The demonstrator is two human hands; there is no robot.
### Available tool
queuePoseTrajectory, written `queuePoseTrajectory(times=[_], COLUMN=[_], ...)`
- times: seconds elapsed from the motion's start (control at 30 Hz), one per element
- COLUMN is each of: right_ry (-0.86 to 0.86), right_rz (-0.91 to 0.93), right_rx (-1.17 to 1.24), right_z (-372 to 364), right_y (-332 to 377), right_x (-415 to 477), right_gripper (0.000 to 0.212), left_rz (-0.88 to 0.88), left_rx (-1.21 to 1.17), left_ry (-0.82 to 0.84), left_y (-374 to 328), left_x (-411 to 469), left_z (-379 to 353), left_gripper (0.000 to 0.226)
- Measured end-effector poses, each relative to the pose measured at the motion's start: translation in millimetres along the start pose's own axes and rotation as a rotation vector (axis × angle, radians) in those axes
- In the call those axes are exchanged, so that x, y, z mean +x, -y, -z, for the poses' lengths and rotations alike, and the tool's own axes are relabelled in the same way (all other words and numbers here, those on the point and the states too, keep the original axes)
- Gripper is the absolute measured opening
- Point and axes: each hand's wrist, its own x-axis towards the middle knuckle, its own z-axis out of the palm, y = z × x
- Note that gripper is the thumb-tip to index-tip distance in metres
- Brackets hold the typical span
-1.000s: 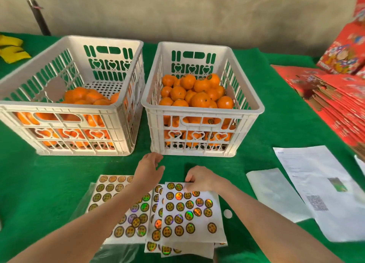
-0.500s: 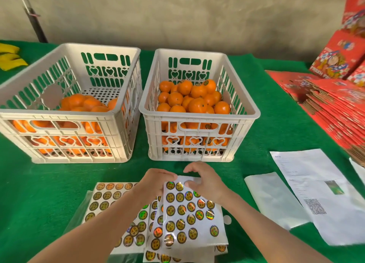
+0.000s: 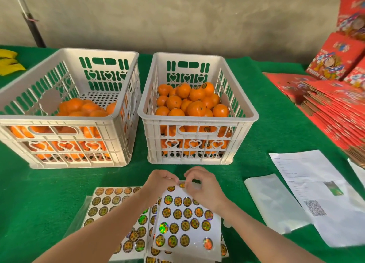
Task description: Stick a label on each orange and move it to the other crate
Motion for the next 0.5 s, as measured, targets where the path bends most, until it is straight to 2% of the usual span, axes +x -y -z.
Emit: queuePoseTrajectory(times=[0.1,0.2,0.27,0.4,0.5], right_ry=[-0.072,-0.132,-0.158,-0.23,-0.272], right_rz=[-0.165,-0.179,-0.127,0.052,0.197], right_rx=[0.197,0.278,0.321,0.351,0.364], right_z=[9,15,17,15,2], right_y=[7,20,34,76,113], right_x=[6,15,25,50,82], right_gripper=[0.02,0.021,0.022,0.021,0.011], left_rz=[-0.052,-0.176,-0.316,-0.679,-0.761], left_rx=[0.095,0.374,0.48,0.386,0.245], left_ry=[0.024,0.014,-0.104,-0.348,-0.567], left_y=[5,6,-5,-45,-73], left_x=[2,1,-6,-27,-36], left_z=[-1,0,9,62,120], left_gripper=[0.005,0.026,0.03,0.011,0.01])
